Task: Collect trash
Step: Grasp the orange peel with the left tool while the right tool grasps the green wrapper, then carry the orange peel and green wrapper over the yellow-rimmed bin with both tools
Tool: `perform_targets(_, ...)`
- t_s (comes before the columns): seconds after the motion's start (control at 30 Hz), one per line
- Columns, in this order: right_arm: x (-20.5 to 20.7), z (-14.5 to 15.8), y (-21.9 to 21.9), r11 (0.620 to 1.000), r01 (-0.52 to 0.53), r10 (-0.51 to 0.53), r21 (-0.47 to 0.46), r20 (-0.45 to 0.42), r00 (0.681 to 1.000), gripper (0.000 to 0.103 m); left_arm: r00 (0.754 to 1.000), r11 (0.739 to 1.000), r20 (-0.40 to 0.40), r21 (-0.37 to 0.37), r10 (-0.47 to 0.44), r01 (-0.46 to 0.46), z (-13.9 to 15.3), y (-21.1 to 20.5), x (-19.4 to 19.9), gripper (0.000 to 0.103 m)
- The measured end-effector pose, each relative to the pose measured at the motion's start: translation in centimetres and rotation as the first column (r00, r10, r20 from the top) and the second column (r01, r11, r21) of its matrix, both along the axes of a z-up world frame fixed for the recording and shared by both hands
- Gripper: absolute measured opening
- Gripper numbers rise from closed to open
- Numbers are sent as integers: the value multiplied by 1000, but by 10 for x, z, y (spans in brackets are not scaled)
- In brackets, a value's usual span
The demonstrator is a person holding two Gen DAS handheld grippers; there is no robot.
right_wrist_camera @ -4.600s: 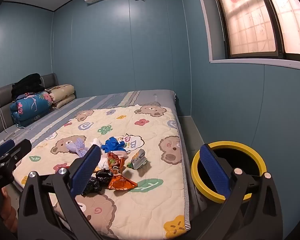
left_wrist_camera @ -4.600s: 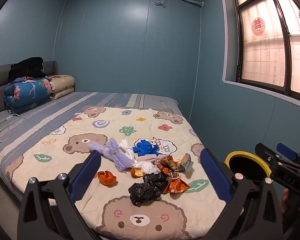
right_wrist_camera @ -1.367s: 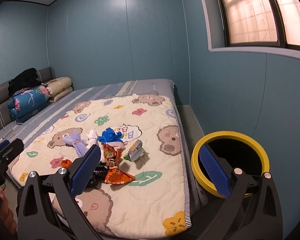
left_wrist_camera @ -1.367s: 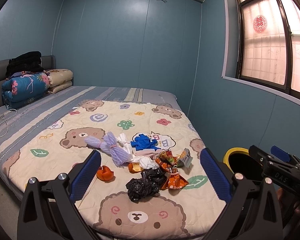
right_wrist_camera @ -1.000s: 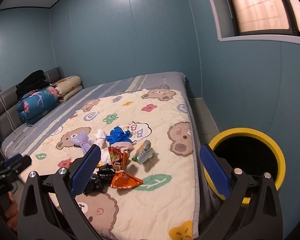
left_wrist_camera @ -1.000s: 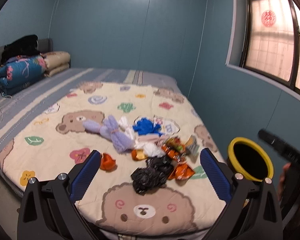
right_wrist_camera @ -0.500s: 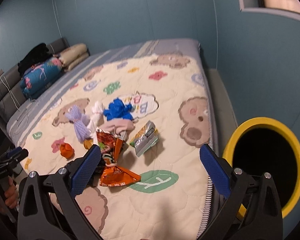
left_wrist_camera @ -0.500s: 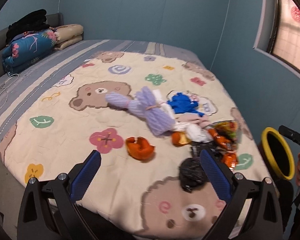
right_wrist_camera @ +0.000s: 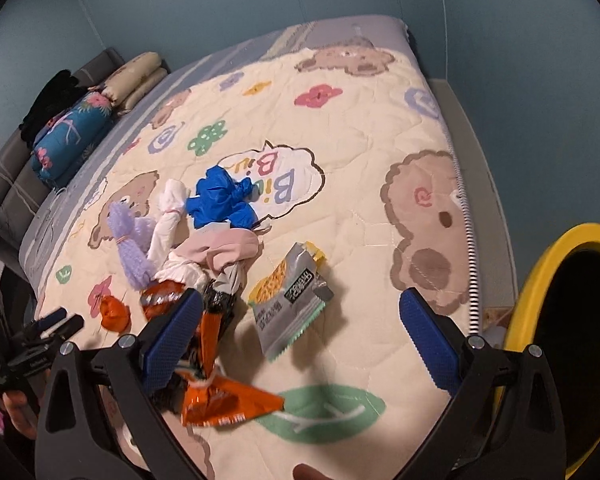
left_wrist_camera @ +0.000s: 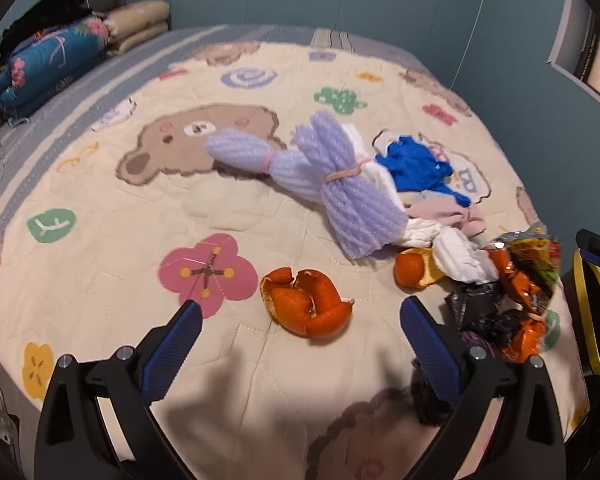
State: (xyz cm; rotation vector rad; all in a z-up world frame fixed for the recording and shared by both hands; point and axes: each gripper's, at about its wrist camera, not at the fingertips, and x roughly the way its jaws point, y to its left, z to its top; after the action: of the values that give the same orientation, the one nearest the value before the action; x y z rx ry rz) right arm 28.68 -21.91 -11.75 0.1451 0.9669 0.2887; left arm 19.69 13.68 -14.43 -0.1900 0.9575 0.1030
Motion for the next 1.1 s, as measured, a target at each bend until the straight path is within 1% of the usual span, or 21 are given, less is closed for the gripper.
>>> perform_targets(0.07, 6, -8, 1, 1000, 6, -6, 5, -18, 1000, 95, 1000, 1000, -23, -18, -6, 6, -6, 1, 9, 96)
perform_targets(0.13, 11, -17, 1, 999, 23, -22, 23, -42, 999, 93, 999, 1000, -42, -4, 6, -7, -14, 2, 16, 96)
perform_targets(0.17, 14, -22, 2, 999, 28, -26, 32, -57, 998, 87, 998, 1000, -58, 3, 17, -17, -19, 4, 20, 96)
perform_targets(0.2, 15, -26, 2, 999, 30, -28, 33, -66, 997, 80, 997, 1000, -72, -3, 20, -20, -23, 5, 22, 94)
perform_targets(0.23, 18, -30, 4, 999, 33, -31, 28, -74, 997, 79, 996, 1000, -83, -14, 17, -19, -28, 7, 25, 91)
perform_targets(0.33, 20, -38, 5, 999, 20, -16, 39, -92, 996, 77, 993, 1000, -115, -6, 26, -27, -38, 9, 31, 84)
perform_targets(0.37, 20, -41, 6, 999, 15, -11, 43, -99, 995, 76, 992, 999, -125, -31, 24, -28, -41, 10, 32, 82)
perform_targets(0.4, 20, -44, 7, 999, 8, -4, 42, -107, 994, 73, 991, 999, -130, -47, 19, -26, -43, 11, 33, 77)
perform_targets(0.43, 20, -46, 8, 999, 6, -1, 42, -114, 993, 67, 991, 998, -134, -51, 14, -21, -45, 10, 34, 72)
perform_targets(0.47, 21, -50, 9, 999, 6, 0, 45, -125, 992, 63, 990, 999, -137, -41, 6, -12, -48, 7, 36, 68)
perform_targets(0.5, 21, -53, 9, 999, 3, 4, 51, -137, 991, 56, 990, 999, -139, -35, -2, -3, -49, 5, 37, 61)
perform_targets(0.53, 22, -55, 9, 998, -4, 13, 61, -148, 989, 51, 990, 999, -139, -38, -15, 10, -50, 2, 38, 52)
perform_targets(0.57, 21, -56, 10, 997, -8, 18, 70, -152, 988, 48, 990, 999, -138, -44, -38, 32, -50, -2, 40, 48)
perform_targets(0.6, 20, -55, 10, 998, -9, 19, 70, -147, 989, 45, 990, 999, -135, -30, -42, 39, -50, -5, 40, 46)
perform_targets(0.63, 20, -54, 11, 997, -15, 25, 72, -142, 990, 38, 991, 999, -125, -10, -47, 46, -48, -7, 40, 43)
perform_targets(0.67, 19, -53, 11, 996, -23, 34, 83, -134, 990, 35, 992, 999, -115, 3, -50, 50, -47, -9, 39, 41)
perform_targets(0.7, 18, -52, 11, 996, -26, 38, 91, -131, 991, 31, 993, 999, -111, 4, -49, 49, -47, -9, 39, 39)
perform_targets(0.77, 17, -51, 11, 994, -36, 49, 105, -128, 991, 26, 994, 999, -99, -7, -45, 45, -45, -7, 37, 37)
perform_targets(0.83, 17, -53, 10, 993, -39, 54, 114, -131, 990, 23, 995, 999, -92, -26, -42, 40, -44, -3, 35, 35)
perform_targets(0.93, 17, -50, 6, 990, -33, 51, 138, -124, 991, 22, 996, 998, -79, -44, -38, 35, -42, 0, 32, 34)
perform_targets(1.1, 6, -30, -2, 988, -46, 51, 150, -33, 998, 21, 998, 996, -20, -64, -63, 62, -27, -2, 20, 33)
